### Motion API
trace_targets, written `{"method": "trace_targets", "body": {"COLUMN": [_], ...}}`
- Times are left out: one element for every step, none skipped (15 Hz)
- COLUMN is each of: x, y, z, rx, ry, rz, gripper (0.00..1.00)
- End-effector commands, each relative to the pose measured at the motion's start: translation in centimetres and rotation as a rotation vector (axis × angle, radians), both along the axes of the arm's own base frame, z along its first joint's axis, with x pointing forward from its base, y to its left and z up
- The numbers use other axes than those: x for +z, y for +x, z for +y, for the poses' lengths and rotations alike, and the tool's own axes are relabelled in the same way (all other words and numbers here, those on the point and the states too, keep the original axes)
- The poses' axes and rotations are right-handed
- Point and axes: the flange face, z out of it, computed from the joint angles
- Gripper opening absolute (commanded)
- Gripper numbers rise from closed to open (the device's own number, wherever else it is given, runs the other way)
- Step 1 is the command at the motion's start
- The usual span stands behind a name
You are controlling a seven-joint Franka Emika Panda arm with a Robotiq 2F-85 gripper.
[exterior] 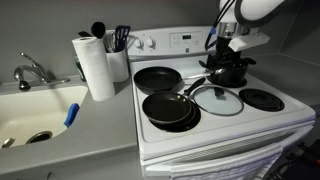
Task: Take the lid from the black pot and put it on the stove
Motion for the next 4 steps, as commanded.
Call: {"method": "trace_targets", "body": {"x": [4.0, 4.8, 5.5, 6.0], "y": [-0.6, -0.7, -0.7, -0.8], "z": [-0.5, -0.7, -0.9, -1.0], "rx": [0.023, 0.025, 0.023, 0.027], "ry": [-0.056, -0.059, -0.062, -0.060], "rz": [0.006, 0.001, -0.005, -0.011], "gripper": [1.00, 1.00, 1.00, 1.00]}}
